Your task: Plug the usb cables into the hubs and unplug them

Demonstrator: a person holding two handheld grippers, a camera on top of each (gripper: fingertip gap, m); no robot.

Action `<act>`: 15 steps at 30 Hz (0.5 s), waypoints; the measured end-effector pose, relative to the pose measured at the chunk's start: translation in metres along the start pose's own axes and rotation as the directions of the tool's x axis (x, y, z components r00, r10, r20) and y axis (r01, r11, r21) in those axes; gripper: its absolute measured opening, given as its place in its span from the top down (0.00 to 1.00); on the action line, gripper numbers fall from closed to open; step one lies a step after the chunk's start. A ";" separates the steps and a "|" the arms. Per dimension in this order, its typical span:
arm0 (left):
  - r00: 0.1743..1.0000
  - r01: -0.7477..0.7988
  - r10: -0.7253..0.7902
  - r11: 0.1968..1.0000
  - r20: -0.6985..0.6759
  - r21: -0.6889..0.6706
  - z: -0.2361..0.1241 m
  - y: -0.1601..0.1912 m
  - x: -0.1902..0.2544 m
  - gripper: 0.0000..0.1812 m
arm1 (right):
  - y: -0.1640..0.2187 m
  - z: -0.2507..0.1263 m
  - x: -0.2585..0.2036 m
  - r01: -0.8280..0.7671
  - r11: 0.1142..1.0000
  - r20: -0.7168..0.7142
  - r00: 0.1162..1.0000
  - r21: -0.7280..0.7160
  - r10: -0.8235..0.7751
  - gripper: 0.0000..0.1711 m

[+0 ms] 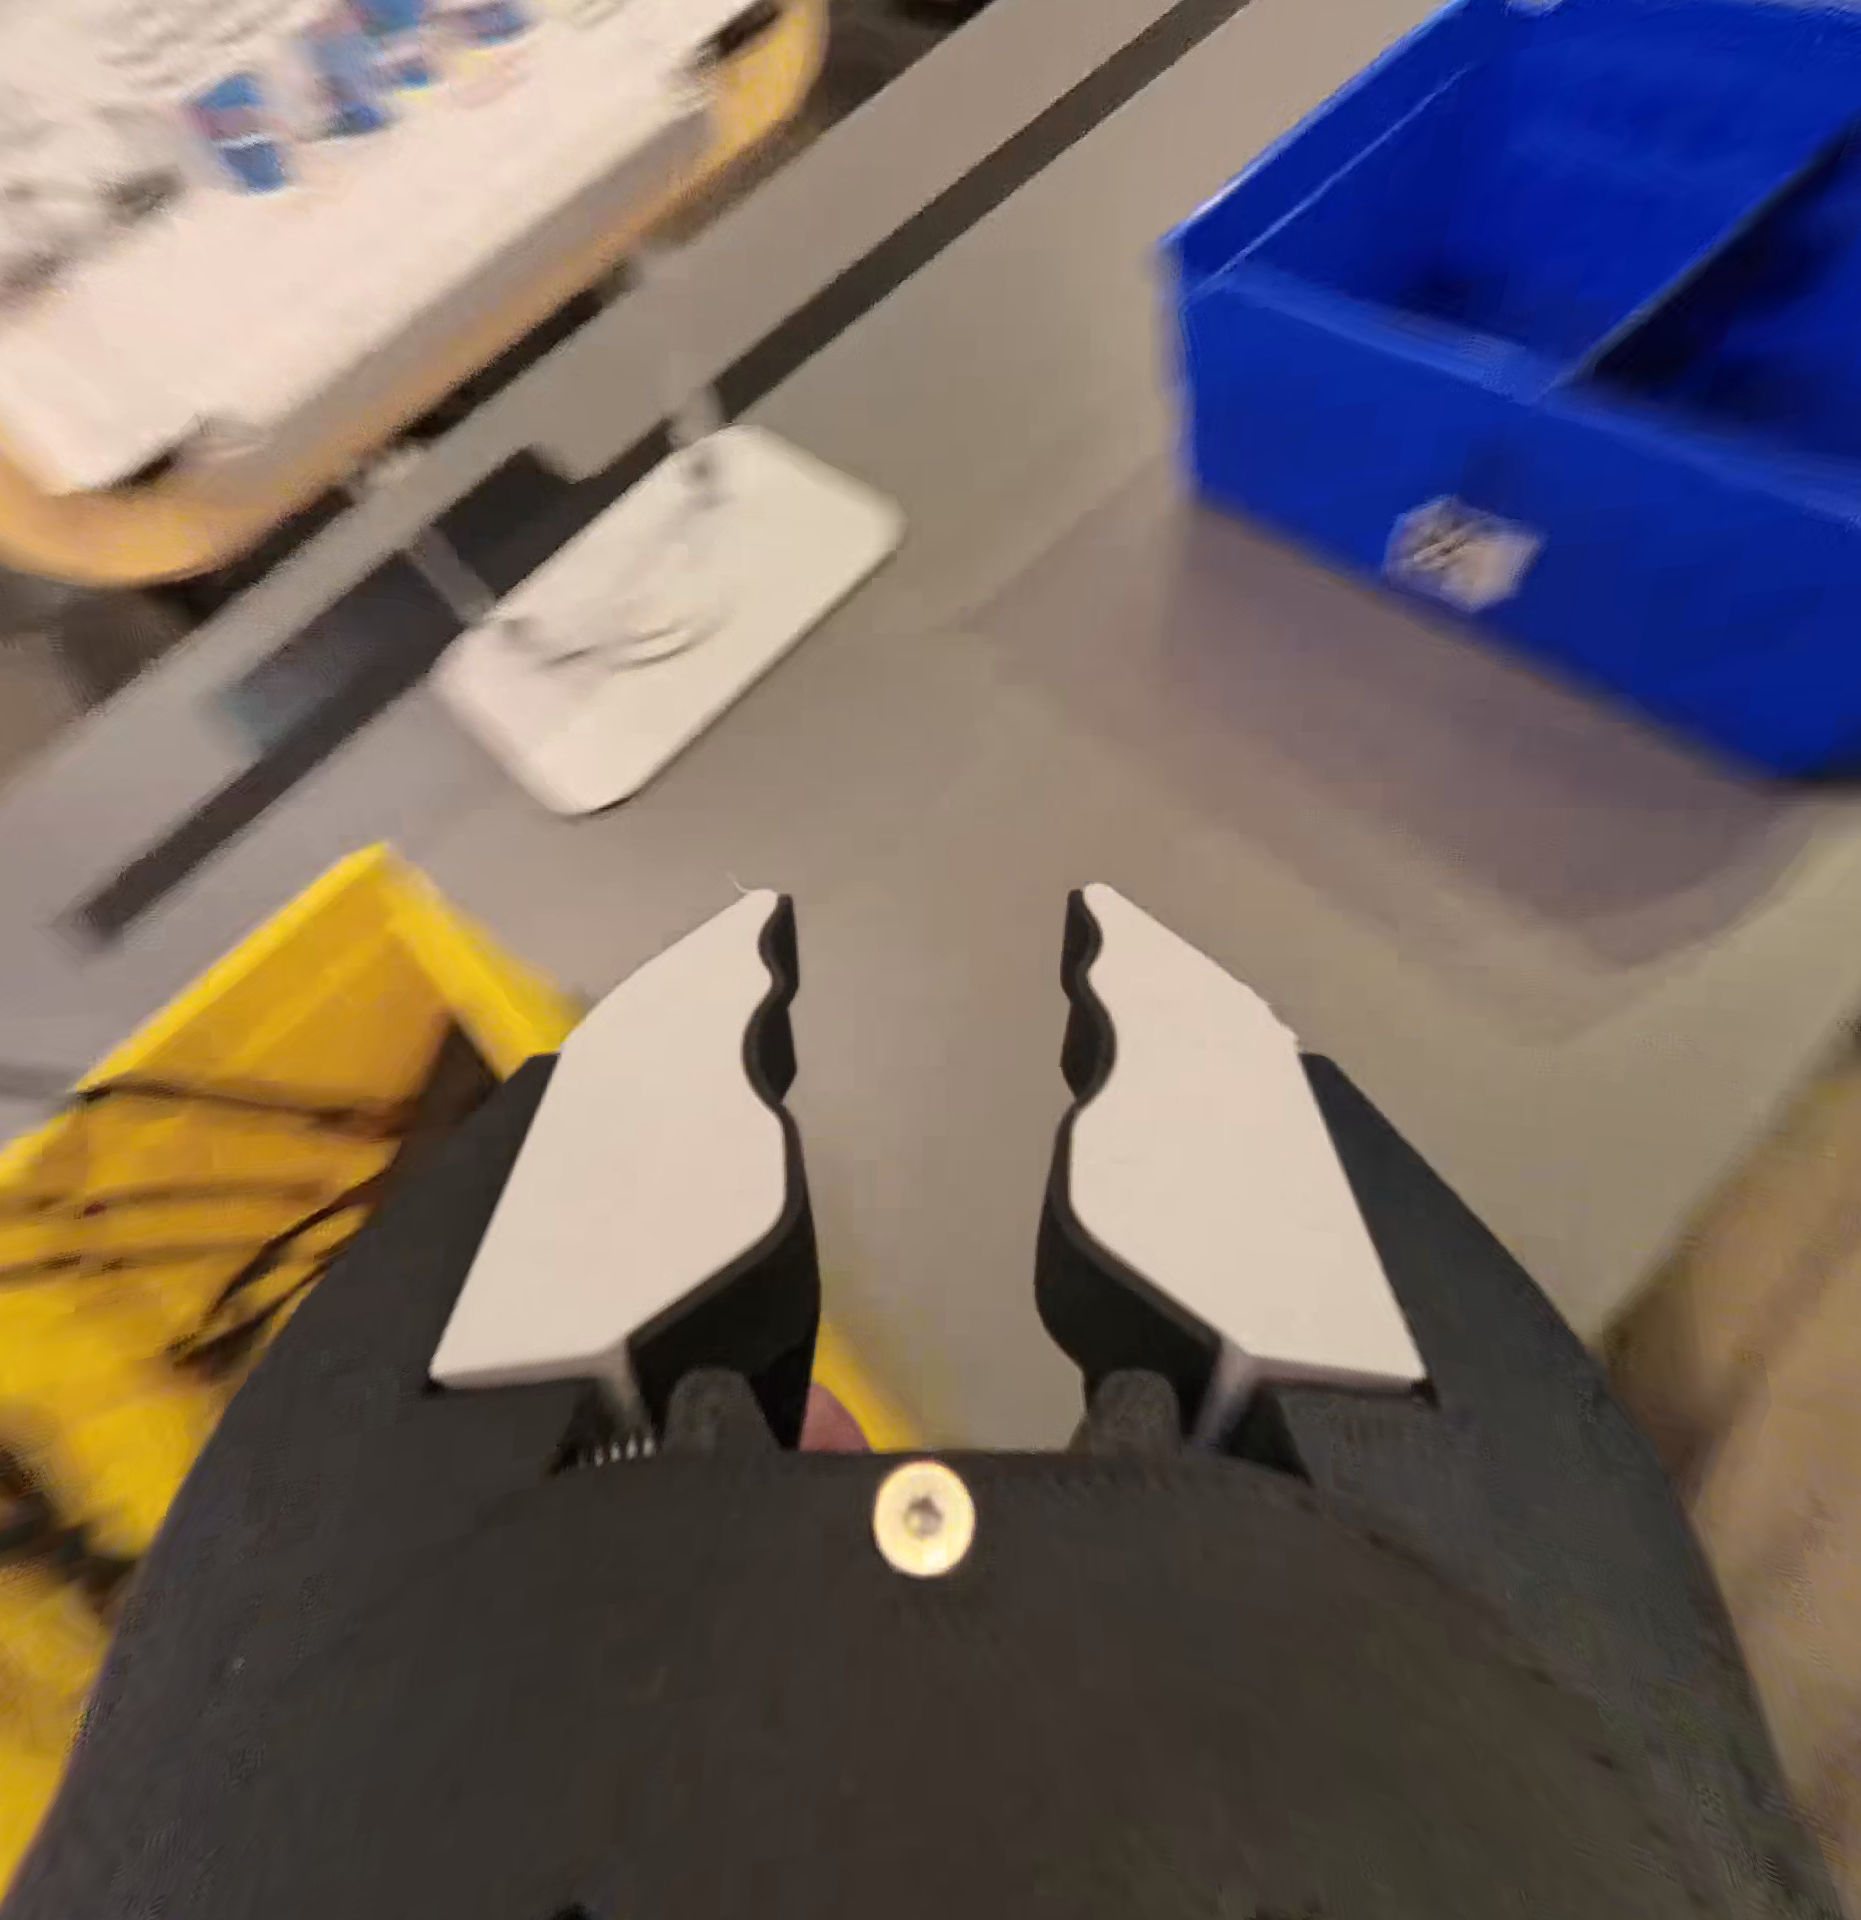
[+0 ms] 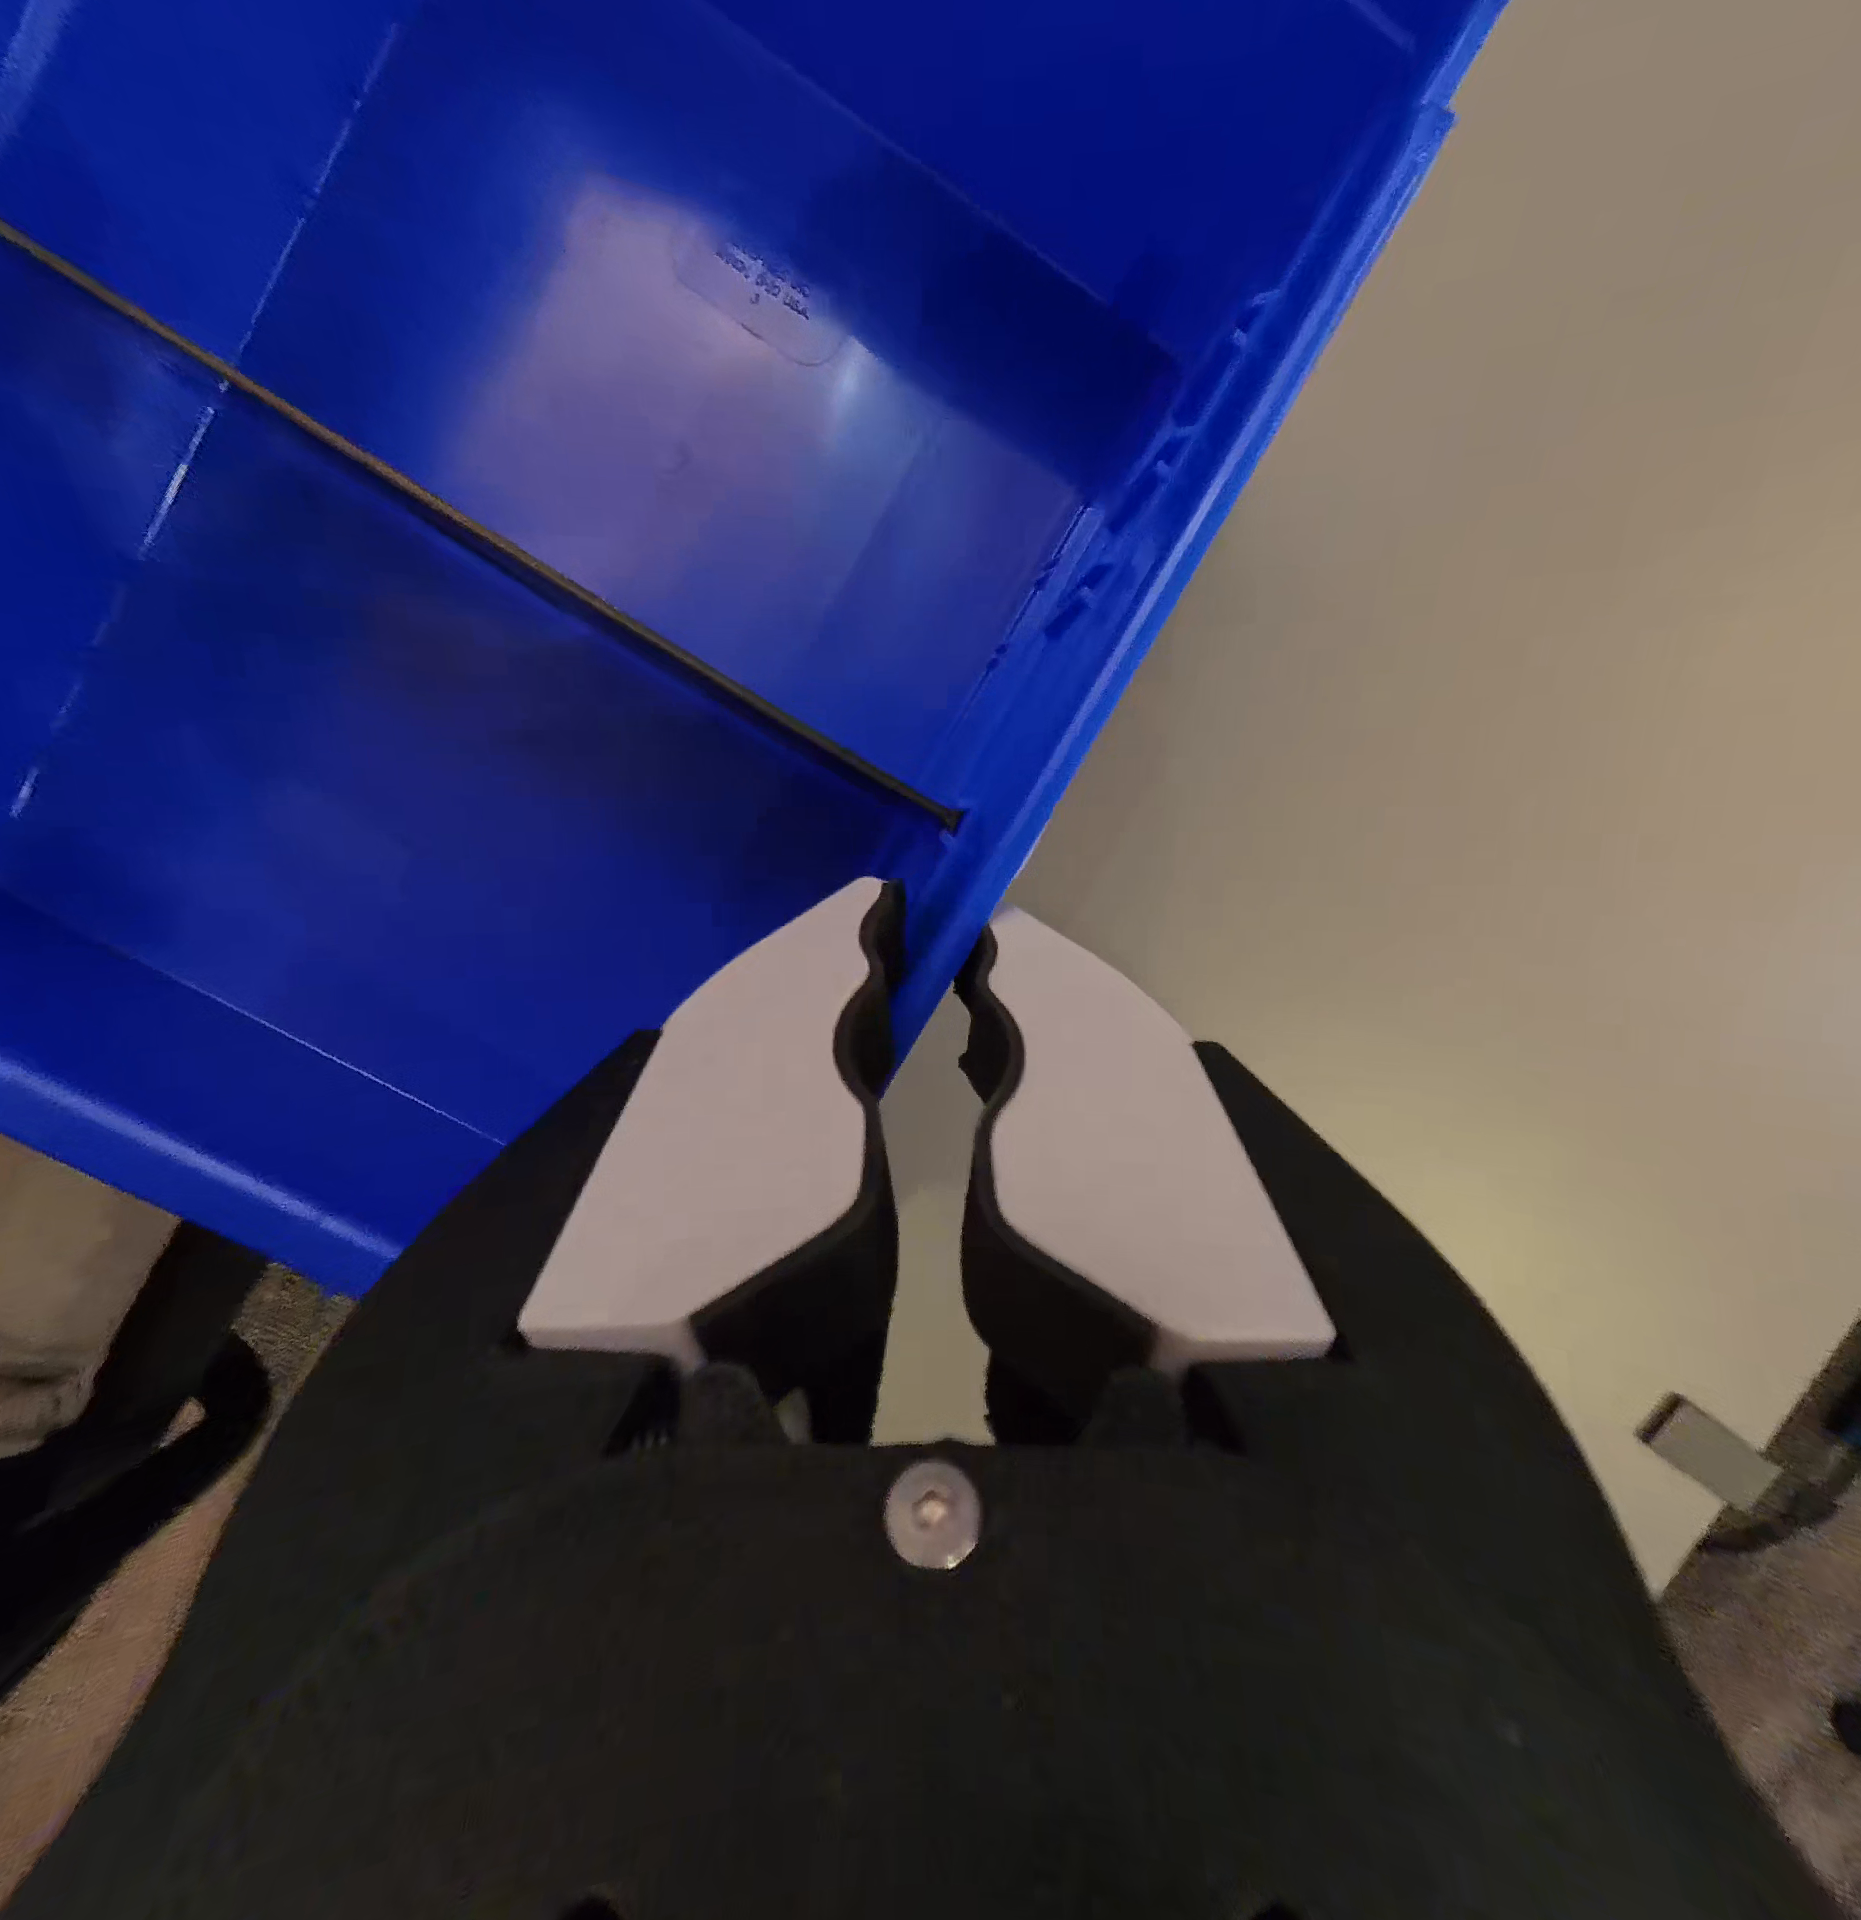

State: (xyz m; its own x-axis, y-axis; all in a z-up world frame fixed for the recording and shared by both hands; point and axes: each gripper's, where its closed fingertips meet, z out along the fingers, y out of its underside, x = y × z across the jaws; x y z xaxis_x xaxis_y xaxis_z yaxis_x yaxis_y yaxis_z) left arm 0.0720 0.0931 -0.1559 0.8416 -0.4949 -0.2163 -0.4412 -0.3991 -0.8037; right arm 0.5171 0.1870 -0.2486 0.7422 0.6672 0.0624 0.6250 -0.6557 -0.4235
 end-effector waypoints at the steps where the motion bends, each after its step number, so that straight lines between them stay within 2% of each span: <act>1: 0.996 -0.031 0.034 0.999 0.082 -0.038 -0.008 0.014 -0.029 0.73 | 0.001 0.000 0.003 0.014 1.000 -0.004 1.000 -0.004 -0.014 0.95; 4: 0.973 -0.045 0.088 0.979 0.214 -0.197 -0.024 0.067 -0.097 0.73 | 0.003 -0.001 0.015 0.026 0.999 -0.026 0.999 -0.022 -0.027 0.95; 8: 0.964 0.047 0.033 0.956 0.264 -0.291 -0.026 0.117 -0.150 0.73 | 0.006 -0.002 0.031 0.042 0.998 -0.063 0.997 -0.044 -0.045 0.94; 15: 0.982 -0.011 0.105 0.863 0.158 -0.504 0.009 0.148 -0.185 0.66 | 0.006 -0.001 0.033 0.043 0.999 -0.043 0.998 -0.033 -0.045 0.94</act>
State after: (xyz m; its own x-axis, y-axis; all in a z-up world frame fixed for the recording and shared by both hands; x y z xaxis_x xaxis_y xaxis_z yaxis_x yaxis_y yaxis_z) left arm -0.1464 0.1322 -0.2402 0.8293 -0.4058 -0.3841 -0.5473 -0.7285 -0.4119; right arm 0.5456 0.2051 -0.2481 0.7232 0.6802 0.1198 0.6643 -0.6376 -0.3900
